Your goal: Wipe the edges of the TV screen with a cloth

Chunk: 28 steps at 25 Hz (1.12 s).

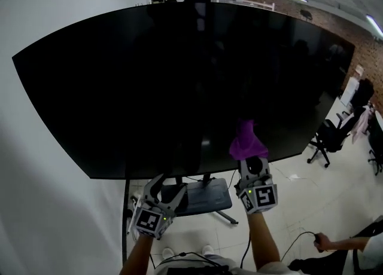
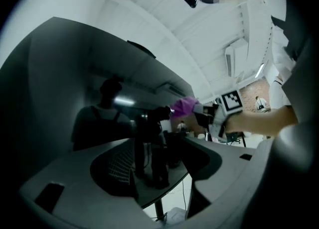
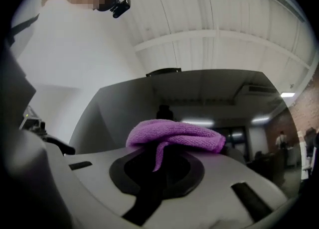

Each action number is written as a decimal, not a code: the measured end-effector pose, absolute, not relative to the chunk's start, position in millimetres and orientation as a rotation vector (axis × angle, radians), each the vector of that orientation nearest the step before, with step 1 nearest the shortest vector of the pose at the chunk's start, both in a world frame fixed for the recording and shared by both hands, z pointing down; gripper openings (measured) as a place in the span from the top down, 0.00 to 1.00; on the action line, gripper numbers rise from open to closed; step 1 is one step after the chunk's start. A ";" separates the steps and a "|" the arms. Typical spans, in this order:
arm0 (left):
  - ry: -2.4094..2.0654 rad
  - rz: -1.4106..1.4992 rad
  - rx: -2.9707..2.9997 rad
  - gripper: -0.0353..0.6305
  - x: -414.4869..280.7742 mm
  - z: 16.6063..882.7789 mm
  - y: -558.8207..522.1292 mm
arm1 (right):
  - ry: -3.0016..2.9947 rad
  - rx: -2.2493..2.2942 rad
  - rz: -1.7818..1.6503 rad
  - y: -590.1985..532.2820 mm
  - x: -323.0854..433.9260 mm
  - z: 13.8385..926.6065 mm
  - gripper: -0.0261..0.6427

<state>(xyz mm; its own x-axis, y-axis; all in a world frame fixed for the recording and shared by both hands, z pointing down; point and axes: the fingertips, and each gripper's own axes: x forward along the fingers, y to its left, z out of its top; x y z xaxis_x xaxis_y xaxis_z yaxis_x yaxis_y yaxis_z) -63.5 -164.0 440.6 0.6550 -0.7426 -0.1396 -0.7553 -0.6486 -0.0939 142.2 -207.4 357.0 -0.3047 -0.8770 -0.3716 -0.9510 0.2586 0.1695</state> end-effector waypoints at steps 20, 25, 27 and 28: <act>1.553 0.212 -2.633 0.54 -132.7 506.0 -163.9 | 2.465 -1.704 0.124 -177.1 67.3 504.1 0.91; 1.554 0.218 -2.629 0.54 -137.2 503.5 -164.1 | 2.465 -1.707 0.161 -178.6 64.9 503.8 0.91; 1.548 0.210 -2.637 0.54 -135.7 505.6 -164.0 | 2.457 -1.713 0.164 -179.0 66.2 505.1 0.91; 1.545 0.204 -2.641 0.54 -135.2 506.2 -164.2 | 2.455 -1.714 0.157 -179.0 65.6 505.6 0.91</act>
<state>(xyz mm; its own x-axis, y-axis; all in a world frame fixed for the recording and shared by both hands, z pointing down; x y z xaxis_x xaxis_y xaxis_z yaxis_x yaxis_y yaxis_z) -135.2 -164.2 506.2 0.4844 -0.8615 -0.1523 -0.8715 -0.4905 0.0028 65.6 -179.0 505.6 -0.3397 -0.9238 -0.1764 -0.9388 0.3445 0.0038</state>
